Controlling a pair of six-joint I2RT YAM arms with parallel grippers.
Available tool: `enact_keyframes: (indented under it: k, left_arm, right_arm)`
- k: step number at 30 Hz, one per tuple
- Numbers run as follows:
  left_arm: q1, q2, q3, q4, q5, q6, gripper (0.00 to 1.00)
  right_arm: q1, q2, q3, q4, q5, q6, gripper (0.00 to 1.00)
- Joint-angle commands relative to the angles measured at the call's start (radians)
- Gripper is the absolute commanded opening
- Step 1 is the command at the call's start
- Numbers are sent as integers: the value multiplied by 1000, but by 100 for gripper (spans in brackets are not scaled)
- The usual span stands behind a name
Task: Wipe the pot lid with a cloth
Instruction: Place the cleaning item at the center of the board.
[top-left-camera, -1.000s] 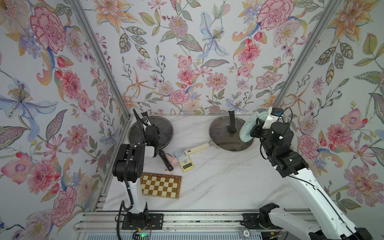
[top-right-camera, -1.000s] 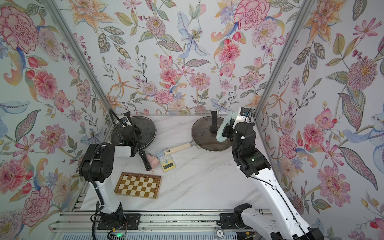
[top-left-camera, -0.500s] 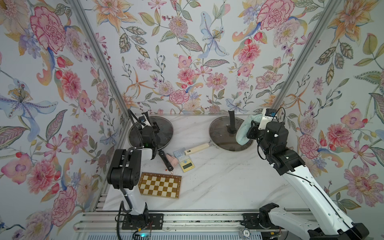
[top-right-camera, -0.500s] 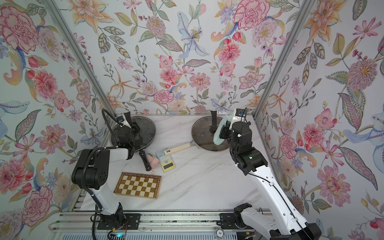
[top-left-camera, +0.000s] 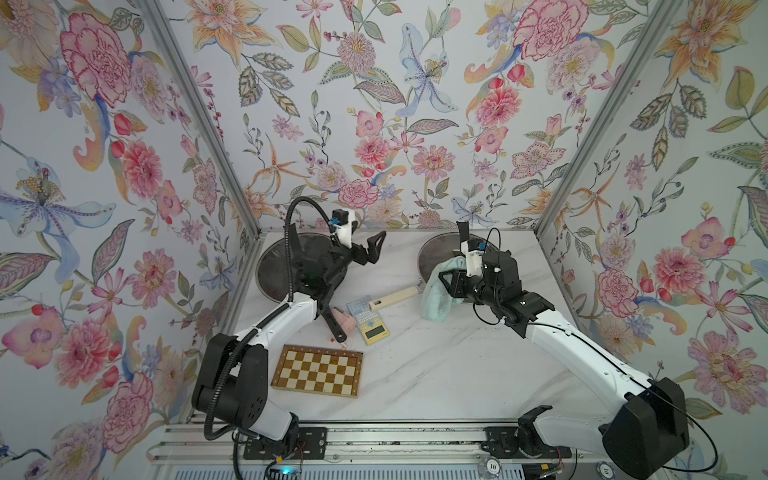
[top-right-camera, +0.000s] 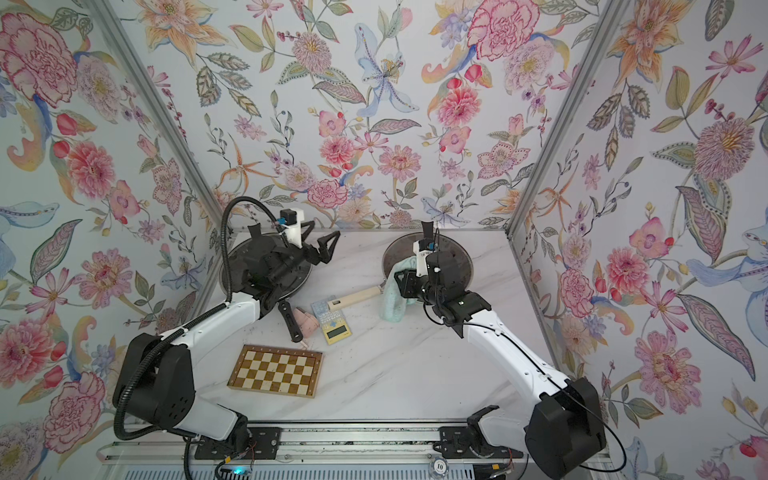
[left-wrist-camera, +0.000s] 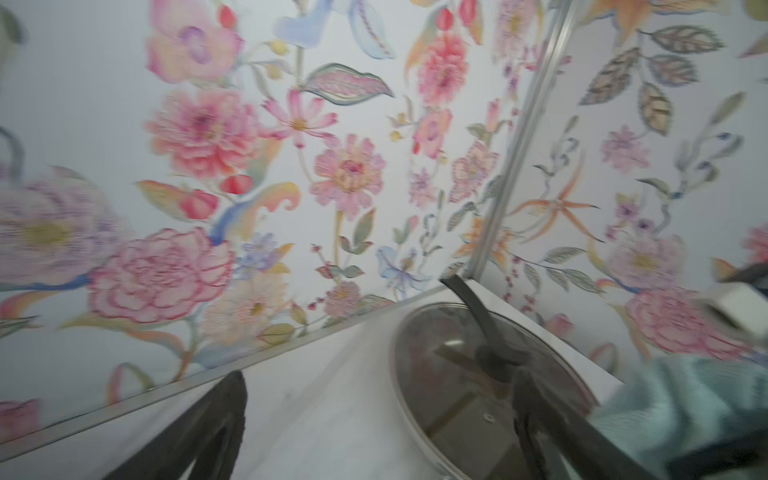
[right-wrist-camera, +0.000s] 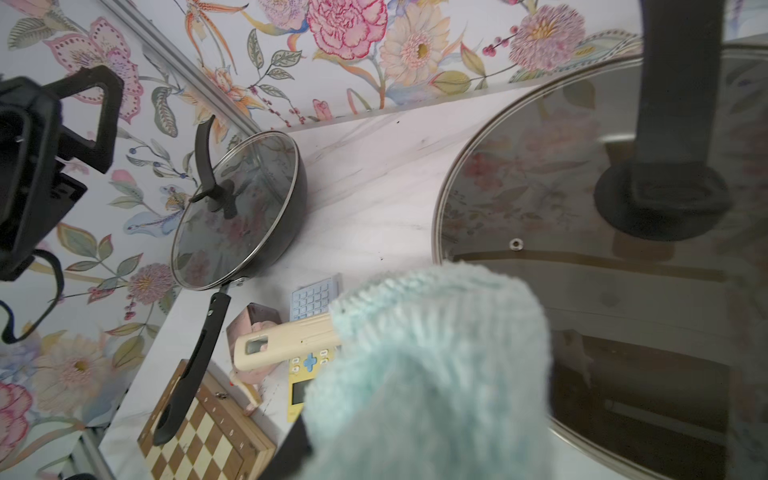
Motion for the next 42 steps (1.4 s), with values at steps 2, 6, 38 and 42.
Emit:
enact_keyframes:
  k: [2,6,38,42]
  left_arm:
    - [-104,64,20,-150,186,15,99]
    - [-176,98,48,-210,152,77,99]
    - [-257,29,-22,-393,-384,72,99]
    - [-258,-90,-42,-378,-507,103,99]
  right_arm:
    - [-57,20,-45,237,-278,131,44]
    - [-84,19,-70,298,-368,168,51]
    - [-360,-267,41,-189,-50,-18,85]
    - [-402,-281,29,-202,112,-74,99]
